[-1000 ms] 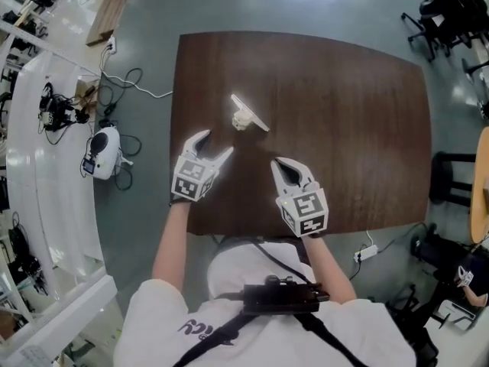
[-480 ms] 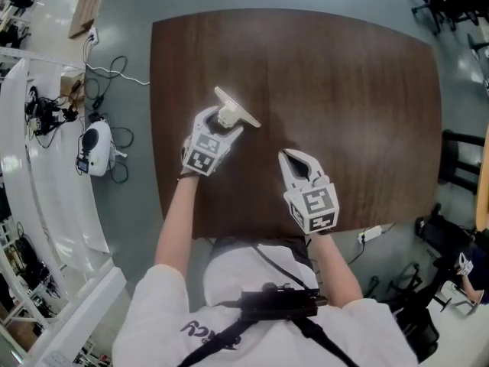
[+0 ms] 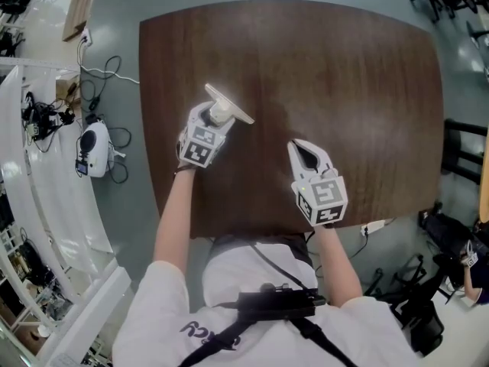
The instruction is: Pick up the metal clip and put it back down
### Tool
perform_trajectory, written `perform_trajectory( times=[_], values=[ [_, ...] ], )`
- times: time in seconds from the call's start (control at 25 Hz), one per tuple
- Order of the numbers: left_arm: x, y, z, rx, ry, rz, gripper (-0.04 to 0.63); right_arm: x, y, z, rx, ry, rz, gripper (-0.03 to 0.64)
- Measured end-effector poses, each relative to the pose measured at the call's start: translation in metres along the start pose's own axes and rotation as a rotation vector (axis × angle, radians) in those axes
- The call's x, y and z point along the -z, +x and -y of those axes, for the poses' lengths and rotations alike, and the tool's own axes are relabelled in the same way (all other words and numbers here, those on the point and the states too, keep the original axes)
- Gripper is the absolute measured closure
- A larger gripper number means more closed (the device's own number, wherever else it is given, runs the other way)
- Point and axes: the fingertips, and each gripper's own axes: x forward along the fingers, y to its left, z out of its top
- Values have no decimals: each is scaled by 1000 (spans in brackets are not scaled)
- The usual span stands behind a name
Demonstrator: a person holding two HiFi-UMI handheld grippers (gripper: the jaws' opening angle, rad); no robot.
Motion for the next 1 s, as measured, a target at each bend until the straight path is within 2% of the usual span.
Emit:
perform_trajectory(
  times=[0.28, 0.48, 0.6, 0.84, 1.0],
  values=[
    [2, 1, 12, 3, -14, -12, 296, 4, -13, -4, 10, 8, 23, 611],
    [-11, -26, 37, 14, -68, 56, 296, -3, -29, -14, 28, 21, 63, 611],
    [-30, -57, 48, -11, -105, 135, 296, -12, -40, -24, 36, 29, 100, 611],
    [-84, -142, 61, -111, -180, 367, 296, -47, -65, -50, 41, 9, 217, 611],
    [-114, -212, 70, -192, -188, 526, 296, -80, -94, -76, 39, -28, 319, 610]
  ],
)
